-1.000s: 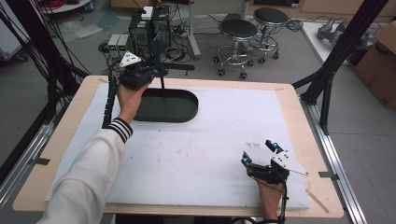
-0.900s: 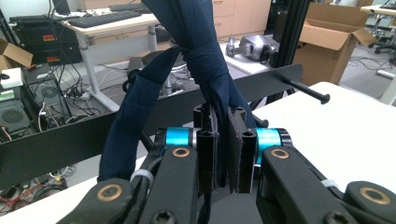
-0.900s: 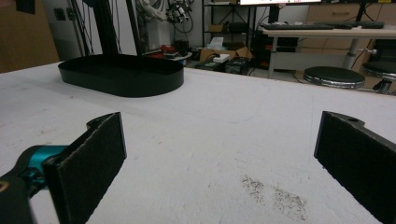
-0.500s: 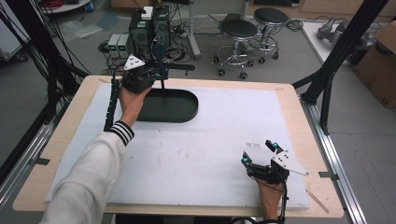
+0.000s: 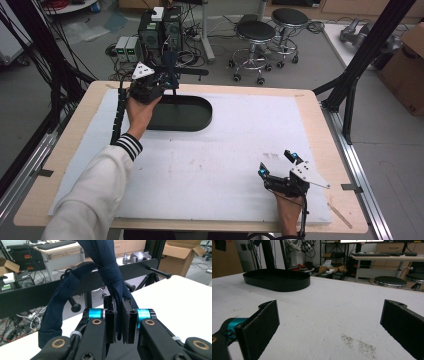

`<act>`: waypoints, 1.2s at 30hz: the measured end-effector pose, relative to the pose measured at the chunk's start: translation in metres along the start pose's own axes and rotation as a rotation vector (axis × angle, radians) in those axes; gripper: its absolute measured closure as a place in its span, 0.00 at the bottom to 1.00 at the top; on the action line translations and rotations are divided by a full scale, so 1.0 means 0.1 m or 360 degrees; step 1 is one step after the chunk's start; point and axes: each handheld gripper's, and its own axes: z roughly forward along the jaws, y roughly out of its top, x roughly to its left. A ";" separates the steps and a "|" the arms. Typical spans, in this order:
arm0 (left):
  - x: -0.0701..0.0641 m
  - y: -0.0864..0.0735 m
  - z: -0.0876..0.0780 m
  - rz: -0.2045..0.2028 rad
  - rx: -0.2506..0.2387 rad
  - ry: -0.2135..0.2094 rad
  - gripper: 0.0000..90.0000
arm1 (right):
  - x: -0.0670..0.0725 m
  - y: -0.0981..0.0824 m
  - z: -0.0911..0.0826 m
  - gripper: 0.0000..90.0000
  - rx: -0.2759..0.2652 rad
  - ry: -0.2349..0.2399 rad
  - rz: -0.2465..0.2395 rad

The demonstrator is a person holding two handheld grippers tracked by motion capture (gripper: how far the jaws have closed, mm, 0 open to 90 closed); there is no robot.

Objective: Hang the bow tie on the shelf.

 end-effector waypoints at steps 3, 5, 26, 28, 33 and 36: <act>0.00 -0.02 0.01 0.0009 0.0015 0.0008 0.92 | 0.00 0.00 0.00 0.01 0.0000 0.0002 0.0007; 0.01 -0.03 0.02 0.0013 0.0026 0.0014 0.92 | 0.00 0.00 0.00 0.01 -0.0001 0.0002 0.0005; 0.04 -0.23 0.10 -0.0041 0.0102 0.0001 0.90 | 0.00 0.00 0.00 0.01 0.0000 0.0001 0.0008; 0.05 -0.24 0.10 -0.0056 0.0094 -0.0004 0.90 | 0.00 0.00 0.00 0.01 0.0002 0.0002 0.0010; 0.07 -0.33 0.10 -0.0063 0.0117 -0.0019 0.84 | 0.00 0.00 0.00 0.01 0.0001 0.0000 0.0004; 0.09 -0.38 0.09 -0.0088 0.0116 -0.0024 0.76 | 0.00 0.00 0.00 0.01 -0.0001 0.0001 0.0005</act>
